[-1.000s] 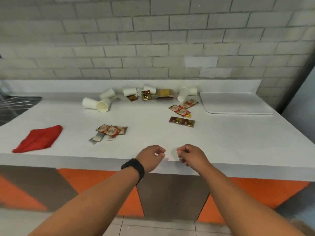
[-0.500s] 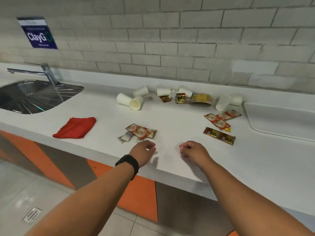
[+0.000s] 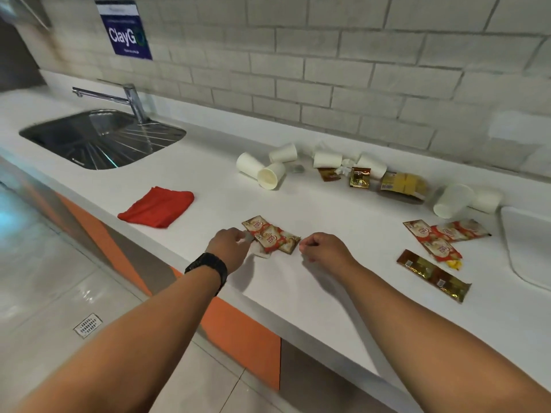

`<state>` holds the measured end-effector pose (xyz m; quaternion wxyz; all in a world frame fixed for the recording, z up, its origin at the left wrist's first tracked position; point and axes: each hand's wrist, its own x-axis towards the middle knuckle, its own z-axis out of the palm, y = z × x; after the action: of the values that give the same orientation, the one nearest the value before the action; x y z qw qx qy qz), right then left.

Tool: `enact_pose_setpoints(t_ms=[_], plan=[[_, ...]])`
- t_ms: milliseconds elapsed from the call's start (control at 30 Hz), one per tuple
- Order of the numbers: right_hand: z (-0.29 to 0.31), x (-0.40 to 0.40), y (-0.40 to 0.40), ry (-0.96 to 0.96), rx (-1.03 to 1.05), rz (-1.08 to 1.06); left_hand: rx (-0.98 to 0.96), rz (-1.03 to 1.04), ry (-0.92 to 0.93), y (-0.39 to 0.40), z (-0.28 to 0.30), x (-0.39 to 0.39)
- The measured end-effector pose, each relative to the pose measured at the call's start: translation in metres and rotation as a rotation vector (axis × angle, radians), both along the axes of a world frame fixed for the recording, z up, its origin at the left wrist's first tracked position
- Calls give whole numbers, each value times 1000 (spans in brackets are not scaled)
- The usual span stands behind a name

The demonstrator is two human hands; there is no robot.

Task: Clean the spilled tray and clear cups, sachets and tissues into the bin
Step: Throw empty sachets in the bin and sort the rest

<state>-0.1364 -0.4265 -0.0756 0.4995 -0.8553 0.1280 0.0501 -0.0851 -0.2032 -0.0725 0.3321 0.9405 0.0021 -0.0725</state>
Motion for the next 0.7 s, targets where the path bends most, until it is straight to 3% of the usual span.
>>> enact_pose_setpoints(t_ms=[233,433,567,700], plan=[[1,45,27,1,-96,-48,288,-56,-23,16,-13,34],[-2,81,69,79,-286,-103,505,-269,-69,21,-13,56],[-12,88,86,135,-515,-76,414,-347,-19,30,-17,71],[-10,93,83,177,-376,-129,290,-353,21,35,-14,84]])
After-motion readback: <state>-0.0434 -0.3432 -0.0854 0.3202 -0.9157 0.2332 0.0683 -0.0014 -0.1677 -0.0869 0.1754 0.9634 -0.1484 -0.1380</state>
